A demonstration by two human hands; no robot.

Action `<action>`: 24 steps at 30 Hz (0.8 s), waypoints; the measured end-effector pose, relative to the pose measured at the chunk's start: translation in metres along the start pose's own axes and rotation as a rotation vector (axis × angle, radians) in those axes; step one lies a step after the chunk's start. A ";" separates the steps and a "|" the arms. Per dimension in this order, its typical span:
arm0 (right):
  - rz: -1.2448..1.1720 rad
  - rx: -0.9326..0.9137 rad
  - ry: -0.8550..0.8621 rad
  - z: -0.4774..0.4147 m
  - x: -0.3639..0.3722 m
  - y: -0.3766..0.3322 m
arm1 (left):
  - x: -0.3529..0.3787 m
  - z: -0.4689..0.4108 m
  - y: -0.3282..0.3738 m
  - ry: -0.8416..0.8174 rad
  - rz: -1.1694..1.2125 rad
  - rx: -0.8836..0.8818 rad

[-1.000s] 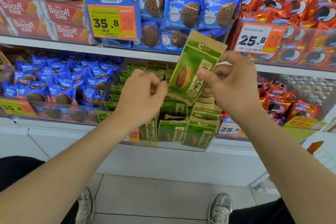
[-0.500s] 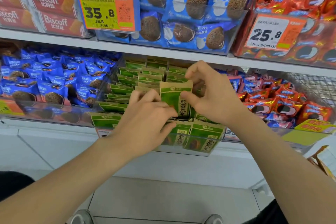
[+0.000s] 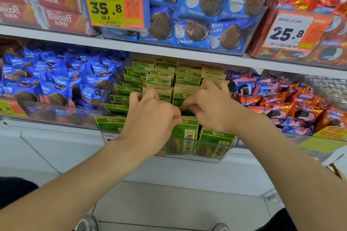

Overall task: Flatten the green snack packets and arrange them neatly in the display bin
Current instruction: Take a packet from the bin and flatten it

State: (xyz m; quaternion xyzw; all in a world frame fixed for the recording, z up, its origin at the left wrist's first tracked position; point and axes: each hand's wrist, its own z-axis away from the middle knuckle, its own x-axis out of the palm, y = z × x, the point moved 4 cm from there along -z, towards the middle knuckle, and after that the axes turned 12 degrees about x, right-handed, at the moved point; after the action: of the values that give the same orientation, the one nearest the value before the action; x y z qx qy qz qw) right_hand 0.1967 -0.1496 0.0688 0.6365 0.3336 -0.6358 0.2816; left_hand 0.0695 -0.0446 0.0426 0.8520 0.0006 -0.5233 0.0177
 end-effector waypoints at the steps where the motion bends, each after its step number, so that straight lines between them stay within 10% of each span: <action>1: 0.011 0.013 -0.026 0.001 0.000 -0.001 | -0.001 0.001 0.000 0.025 0.020 0.007; 7: -0.018 -0.031 0.004 0.016 0.000 -0.007 | -0.001 0.005 -0.001 0.081 0.118 0.090; 12: -0.348 0.121 0.428 0.011 -0.022 0.005 | 0.006 0.012 -0.002 0.011 0.014 0.189; 19: -0.023 0.164 0.058 -0.006 -0.005 0.003 | 0.010 0.018 0.001 0.054 -0.016 0.296; 24: -0.047 0.205 0.197 -0.005 -0.011 0.003 | 0.009 0.020 0.001 0.056 -0.017 0.315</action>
State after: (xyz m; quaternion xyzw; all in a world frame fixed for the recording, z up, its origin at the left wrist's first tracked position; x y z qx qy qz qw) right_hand 0.2029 -0.1485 0.0801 0.7131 0.3079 -0.6075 0.1660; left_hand 0.0562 -0.0460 0.0254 0.8585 -0.0739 -0.4929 -0.1205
